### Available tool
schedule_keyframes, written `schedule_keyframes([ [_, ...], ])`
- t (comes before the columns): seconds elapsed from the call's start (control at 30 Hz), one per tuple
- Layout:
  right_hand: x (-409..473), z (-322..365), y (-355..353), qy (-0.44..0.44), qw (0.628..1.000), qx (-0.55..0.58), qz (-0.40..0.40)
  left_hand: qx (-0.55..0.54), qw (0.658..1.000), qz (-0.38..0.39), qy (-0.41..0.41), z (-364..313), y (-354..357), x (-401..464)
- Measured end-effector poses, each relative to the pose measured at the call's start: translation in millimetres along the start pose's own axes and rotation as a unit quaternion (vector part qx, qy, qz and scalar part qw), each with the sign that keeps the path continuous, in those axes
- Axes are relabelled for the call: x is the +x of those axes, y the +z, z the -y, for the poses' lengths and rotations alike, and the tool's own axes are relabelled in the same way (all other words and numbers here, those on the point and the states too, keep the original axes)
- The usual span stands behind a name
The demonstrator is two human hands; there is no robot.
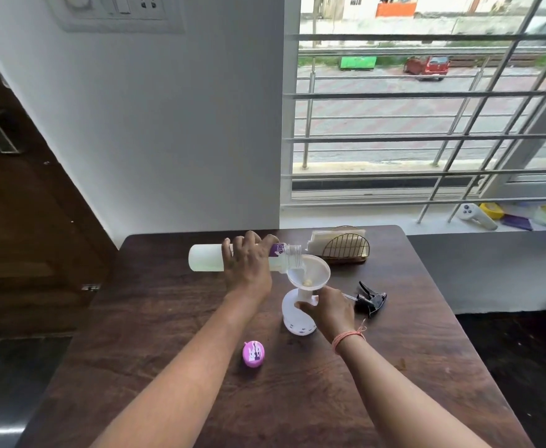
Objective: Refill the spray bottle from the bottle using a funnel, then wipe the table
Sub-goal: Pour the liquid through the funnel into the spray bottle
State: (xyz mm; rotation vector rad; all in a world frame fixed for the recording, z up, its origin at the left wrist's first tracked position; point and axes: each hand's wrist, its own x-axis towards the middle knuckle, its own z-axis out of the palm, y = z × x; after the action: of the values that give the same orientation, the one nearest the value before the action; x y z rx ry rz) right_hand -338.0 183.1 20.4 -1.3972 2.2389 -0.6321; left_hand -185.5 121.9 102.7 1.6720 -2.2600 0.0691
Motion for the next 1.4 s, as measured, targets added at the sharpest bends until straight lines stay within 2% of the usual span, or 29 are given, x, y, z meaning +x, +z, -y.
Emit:
schedule_keyframes([
  [0.67, 5.3, -1.2, -7.7, -0.011, 0.999, -0.032, 0.022, 0.005, 1.0, 0.003, 0.001, -4.7, 0.1, 3.0],
  [1.13, 8.9, -1.6, -8.1, -0.014, 0.999, -0.046, 0.025, 0.019, 0.999, 0.04, -0.01, -4.7, -1.3, 4.5],
  [1.4, 10.1, -0.9, -9.4, -0.012, 0.998, -0.049, 0.025, 0.019, 1.0, 0.022, -0.01, -5.6, -0.7, 7.8],
])
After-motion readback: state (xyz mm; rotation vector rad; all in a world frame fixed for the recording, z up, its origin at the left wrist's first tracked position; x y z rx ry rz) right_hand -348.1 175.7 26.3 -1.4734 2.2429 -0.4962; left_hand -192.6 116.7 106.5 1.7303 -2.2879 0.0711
